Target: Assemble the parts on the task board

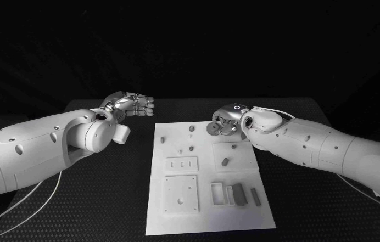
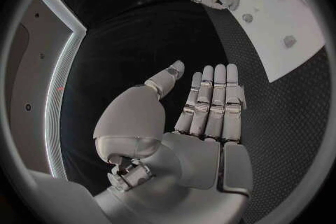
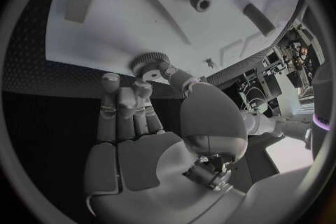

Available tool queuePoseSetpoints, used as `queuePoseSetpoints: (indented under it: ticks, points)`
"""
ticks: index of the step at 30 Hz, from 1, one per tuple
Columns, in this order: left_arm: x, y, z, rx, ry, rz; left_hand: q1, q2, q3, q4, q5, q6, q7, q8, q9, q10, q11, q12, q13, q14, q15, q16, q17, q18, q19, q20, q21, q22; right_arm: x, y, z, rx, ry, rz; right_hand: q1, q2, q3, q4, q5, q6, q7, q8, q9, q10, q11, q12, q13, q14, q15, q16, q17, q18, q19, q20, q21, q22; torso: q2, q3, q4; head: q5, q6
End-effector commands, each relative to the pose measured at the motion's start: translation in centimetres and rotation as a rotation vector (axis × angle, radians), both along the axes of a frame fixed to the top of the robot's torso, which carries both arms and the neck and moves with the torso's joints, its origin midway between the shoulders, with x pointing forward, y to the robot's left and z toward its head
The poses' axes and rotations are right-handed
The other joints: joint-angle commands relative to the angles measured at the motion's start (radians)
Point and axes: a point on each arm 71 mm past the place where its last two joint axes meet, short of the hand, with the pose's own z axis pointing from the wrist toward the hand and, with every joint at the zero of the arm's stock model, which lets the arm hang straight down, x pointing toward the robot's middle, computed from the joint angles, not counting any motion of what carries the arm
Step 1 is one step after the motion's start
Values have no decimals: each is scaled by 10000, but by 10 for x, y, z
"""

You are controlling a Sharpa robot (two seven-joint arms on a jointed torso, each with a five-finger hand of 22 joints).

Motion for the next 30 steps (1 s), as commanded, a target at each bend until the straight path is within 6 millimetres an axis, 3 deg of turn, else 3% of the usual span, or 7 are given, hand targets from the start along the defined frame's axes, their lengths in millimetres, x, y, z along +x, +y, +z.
queuePoseSetpoints:
  ticks: [1,9,18,30]
  points:
    - [0,-2,1,-40,-47,-169,-34,-35,-34,-3,32,26,69,-51,-17,60,26,-69,13,32,49,-38,14,171,-22,66,-34,10,-6,1,-14,-750,288,255,217,-2,36,-244,38,1548,-90,53,36,-179,-220,63,-26,-9,-72,52,-20,158,-12,-61,43,182,2,4,-2,-13,-12]
    - [0,-2,1,-39,-41,-179,-31,-33,-32,-4,32,27,69,-52,-17,63,26,-72,15,33,48,-42,19,172,-21,66,-36,12,-9,5,-16,-696,-146,268,338,83,18,-515,38,1908,-213,236,152,-2,-329,131,-85,117,-138,113,-55,158,106,-50,112,174,7,9,-3,-18,-15]
    - [-1,-2,1,-40,-44,-185,-27,-30,-31,-4,32,31,68,-52,-16,67,25,-77,18,36,49,-49,27,172,-20,67,-37,14,-12,7,-14,-332,-329,96,-9,9,-5,-192,39,2330,-405,416,304,318,-511,178,-192,381,-271,194,-69,158,314,-127,204,162,-1,5,-4,-31,-19]
    - [-1,-1,1,-28,-51,-163,-20,-32,-30,-10,32,32,67,-53,-15,70,25,-84,21,38,49,-57,38,173,-20,67,-40,17,-20,10,-7,58,-600,82,-160,-84,0,-19,39,2424,-451,437,358,396,-559,164,-234,497,-329,211,-14,158,371,-175,226,159,1,1,-4,-23,-7]
